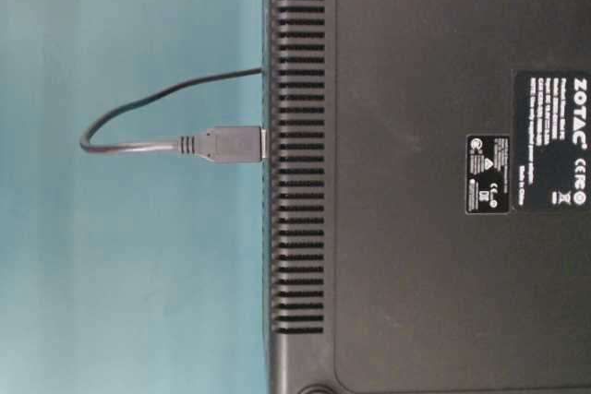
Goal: Insert the USB into the PC box with both arms.
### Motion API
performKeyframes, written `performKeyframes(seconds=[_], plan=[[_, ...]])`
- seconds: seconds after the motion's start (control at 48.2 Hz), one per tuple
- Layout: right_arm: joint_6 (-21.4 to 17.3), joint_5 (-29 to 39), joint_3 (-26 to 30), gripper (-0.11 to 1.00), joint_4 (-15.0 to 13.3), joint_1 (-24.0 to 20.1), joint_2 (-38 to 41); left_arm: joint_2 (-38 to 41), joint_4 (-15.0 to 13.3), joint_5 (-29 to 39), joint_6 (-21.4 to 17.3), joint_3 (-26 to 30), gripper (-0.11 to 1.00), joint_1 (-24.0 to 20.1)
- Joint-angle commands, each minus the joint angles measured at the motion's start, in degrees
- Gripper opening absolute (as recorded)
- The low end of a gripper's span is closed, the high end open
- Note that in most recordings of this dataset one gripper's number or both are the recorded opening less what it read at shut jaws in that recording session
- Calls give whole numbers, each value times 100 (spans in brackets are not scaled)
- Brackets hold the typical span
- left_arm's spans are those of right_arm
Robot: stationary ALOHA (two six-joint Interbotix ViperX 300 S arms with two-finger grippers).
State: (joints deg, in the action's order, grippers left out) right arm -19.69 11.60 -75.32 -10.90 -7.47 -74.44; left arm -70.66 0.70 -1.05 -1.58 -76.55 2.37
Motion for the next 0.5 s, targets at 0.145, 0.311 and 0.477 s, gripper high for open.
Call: performKeyframes(seconds=[0.145, 0.311, 0.477], plan=[[-53, -976, -580, 66, 9, 70, -185, 0, 18, -237, -9, -211, 0, -114], [-53, -1301, -844, 66, 9, 105, -132, 0, 18, -501, -9, -439, 0, -132], [53, -1274, -923, 66, -70, 132, -62, 9, 18, -589, -18, -694, 0, -132]])
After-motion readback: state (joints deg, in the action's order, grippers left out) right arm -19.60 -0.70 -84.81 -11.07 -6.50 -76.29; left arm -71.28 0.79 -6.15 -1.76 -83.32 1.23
